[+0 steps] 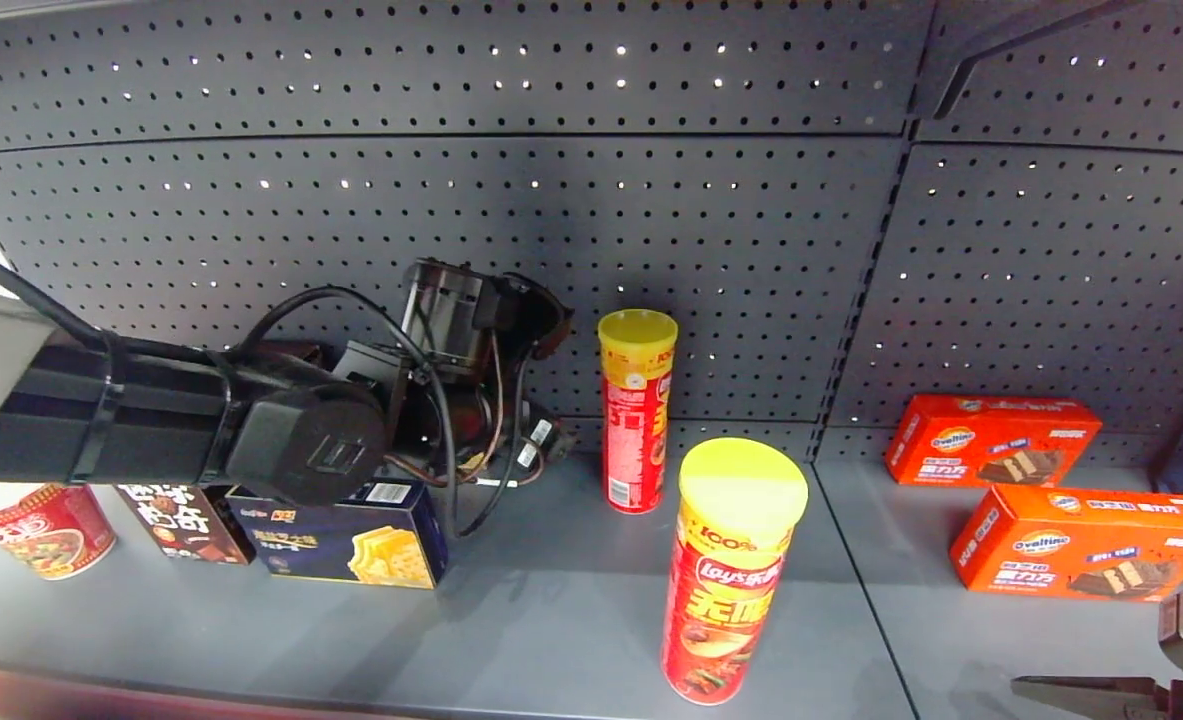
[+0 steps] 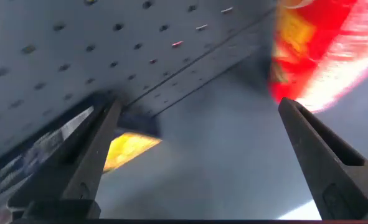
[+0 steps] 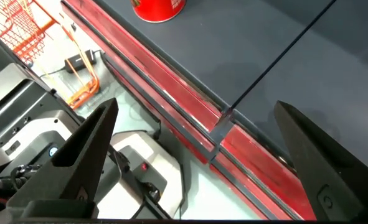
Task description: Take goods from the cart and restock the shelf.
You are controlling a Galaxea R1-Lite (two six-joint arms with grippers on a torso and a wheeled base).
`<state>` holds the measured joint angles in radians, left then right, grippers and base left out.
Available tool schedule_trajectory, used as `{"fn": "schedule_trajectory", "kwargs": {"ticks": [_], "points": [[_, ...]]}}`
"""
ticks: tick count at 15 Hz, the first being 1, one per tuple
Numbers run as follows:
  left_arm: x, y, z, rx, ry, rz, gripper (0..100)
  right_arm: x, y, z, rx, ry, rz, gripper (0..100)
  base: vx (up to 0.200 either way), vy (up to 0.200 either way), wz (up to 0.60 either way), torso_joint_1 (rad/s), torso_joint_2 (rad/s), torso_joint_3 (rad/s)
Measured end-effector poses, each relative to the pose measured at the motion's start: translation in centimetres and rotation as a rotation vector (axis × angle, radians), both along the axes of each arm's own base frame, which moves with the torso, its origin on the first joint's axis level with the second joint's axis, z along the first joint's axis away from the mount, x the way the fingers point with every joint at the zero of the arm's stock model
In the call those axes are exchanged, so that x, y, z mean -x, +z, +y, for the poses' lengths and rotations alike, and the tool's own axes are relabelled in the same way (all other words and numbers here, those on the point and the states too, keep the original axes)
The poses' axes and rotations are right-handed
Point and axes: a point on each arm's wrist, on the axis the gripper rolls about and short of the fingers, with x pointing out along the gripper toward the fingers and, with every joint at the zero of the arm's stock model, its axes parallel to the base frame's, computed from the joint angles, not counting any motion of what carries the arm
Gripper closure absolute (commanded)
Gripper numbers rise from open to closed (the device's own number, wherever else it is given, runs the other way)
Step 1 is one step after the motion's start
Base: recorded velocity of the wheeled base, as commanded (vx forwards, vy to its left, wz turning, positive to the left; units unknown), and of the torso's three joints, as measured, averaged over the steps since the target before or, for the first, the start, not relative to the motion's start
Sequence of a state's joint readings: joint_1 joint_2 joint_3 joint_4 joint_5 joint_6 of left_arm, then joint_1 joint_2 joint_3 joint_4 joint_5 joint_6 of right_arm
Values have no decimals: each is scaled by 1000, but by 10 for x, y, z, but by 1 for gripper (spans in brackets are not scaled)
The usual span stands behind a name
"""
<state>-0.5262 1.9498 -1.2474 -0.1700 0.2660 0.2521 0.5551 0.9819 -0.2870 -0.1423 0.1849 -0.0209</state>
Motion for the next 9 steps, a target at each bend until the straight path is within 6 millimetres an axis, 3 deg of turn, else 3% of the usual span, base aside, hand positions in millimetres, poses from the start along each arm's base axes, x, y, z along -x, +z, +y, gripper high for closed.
{"fn": "schedule_trajectory", "kwargs": {"ticks": [9], "points": [[-17, -16, -18, -40, 31, -2, 0, -4, 4, 3, -14, 0, -21, 0, 0, 0, 0, 0, 0, 0]]}}
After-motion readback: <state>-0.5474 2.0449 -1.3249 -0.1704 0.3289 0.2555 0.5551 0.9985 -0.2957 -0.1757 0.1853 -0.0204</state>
